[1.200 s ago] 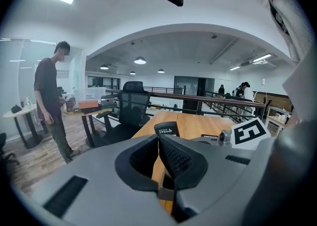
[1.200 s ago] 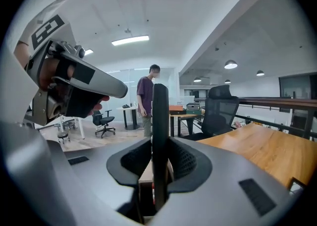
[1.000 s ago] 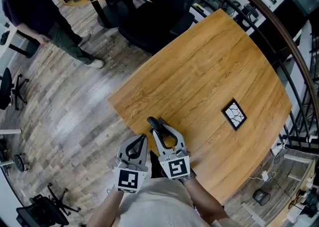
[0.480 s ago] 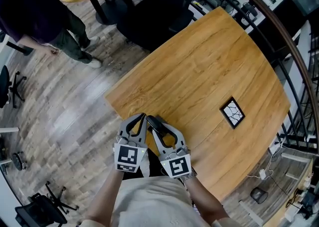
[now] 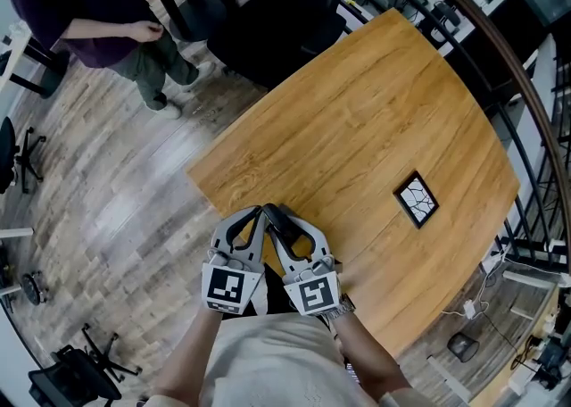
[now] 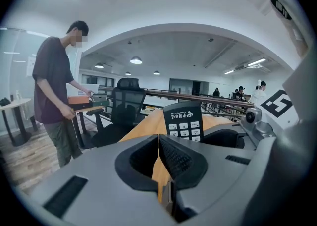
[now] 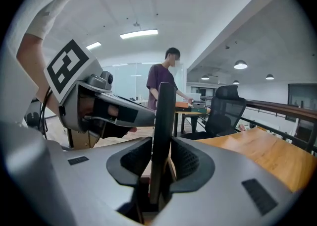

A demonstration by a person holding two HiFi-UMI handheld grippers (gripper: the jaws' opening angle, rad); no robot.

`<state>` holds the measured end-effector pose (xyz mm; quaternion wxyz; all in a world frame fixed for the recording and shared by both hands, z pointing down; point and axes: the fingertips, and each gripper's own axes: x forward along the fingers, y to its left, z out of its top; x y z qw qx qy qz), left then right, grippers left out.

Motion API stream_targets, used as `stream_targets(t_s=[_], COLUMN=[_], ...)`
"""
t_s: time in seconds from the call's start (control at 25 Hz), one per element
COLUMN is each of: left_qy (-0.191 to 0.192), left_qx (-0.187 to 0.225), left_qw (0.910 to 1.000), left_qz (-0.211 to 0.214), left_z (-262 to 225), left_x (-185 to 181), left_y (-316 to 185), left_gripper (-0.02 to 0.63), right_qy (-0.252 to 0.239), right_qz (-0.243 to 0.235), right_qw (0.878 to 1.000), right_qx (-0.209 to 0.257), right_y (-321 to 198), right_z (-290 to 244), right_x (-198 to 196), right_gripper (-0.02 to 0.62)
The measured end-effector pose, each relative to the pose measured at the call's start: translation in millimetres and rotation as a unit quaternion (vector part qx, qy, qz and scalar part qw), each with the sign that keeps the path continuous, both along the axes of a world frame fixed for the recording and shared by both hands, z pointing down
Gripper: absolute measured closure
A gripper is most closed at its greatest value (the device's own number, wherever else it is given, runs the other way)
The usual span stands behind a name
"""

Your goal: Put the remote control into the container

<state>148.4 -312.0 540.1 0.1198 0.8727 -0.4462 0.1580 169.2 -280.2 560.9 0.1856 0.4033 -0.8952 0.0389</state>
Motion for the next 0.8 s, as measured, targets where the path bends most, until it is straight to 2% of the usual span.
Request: stream_targets(t_s=[0.16, 0.48, 0.8], left_qy=[0.016, 0.004, 0.01], left_qx=[0.009, -0.003, -0.017], left_qw=[0.9998, 0.9997, 0.9991], left_qz=[0.0, 0.026, 0.038], left_z=[-0.6, 7.9, 16.6], left_x=[3.1, 11.7, 13.6], left_y=[-2.1, 7.2, 15.9], left_gripper=[0.591, 0.591, 0.591], right_qy=[0.004, -0.008, -0.02], right_qz=[0.004, 0.013, 0.026], right_qw=[1.0, 1.0, 0.999], right_qx=[0.0, -0.001, -0.002], right_y=[-1.5, 0.2, 2.8], right_z=[0.3, 2.5, 0.0], right_x=[0.0, 5.7, 10.9], right_gripper=[0.479, 0.478, 0.477])
